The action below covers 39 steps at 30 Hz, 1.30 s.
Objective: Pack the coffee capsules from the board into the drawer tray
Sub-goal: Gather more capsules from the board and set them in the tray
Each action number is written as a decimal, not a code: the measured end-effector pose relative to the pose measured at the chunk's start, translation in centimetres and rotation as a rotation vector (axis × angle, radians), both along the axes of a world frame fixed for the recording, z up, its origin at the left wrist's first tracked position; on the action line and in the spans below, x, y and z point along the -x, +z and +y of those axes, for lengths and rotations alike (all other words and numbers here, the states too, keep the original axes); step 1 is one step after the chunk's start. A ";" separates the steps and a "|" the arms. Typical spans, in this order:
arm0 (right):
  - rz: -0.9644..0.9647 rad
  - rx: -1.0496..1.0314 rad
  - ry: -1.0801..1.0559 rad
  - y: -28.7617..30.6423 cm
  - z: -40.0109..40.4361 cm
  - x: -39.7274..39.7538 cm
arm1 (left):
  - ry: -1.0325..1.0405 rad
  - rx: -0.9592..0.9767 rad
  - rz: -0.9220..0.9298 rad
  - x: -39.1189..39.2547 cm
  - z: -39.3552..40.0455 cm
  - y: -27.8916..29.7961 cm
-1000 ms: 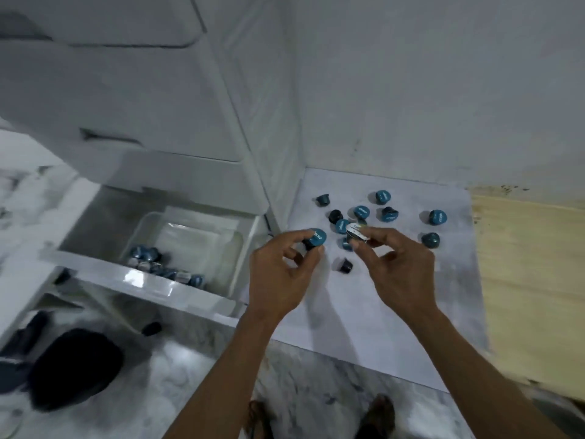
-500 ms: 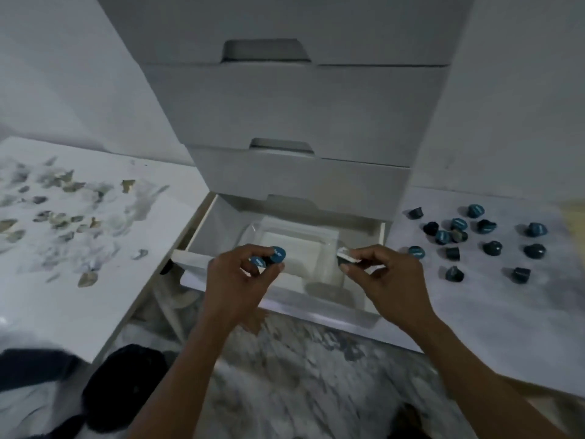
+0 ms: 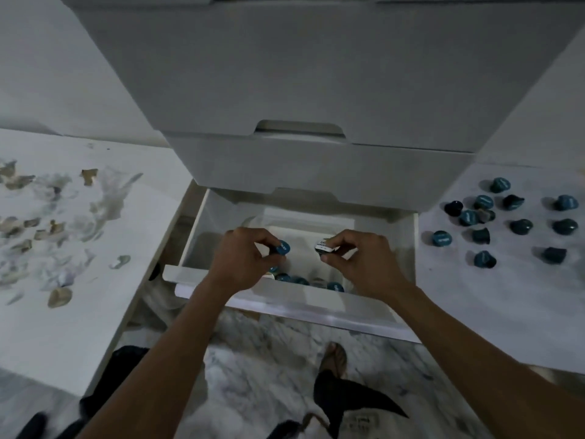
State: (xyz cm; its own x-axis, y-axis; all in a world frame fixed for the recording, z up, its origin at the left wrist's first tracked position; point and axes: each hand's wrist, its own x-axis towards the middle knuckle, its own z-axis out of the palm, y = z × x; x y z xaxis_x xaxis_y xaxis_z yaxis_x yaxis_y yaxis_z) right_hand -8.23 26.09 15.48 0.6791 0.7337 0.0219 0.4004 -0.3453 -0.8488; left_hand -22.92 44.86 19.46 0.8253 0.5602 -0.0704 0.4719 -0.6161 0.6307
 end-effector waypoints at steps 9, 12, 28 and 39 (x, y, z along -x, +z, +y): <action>-0.009 0.237 0.181 -4.2 4.2 -1.8 | -0.193 0.062 0.202 -3.5 4.1 -5.7; 0.002 0.301 0.200 -5.2 5.2 -1.9 | -0.228 0.080 0.252 -4.5 4.7 -6.6; 0.036 0.416 0.217 -6.8 5.6 -1.6 | -0.278 0.244 0.327 -5.4 5.5 -9.3; 0.050 0.421 0.235 -6.6 5.1 -1.6 | -0.266 0.287 0.333 -5.1 5.9 -9.6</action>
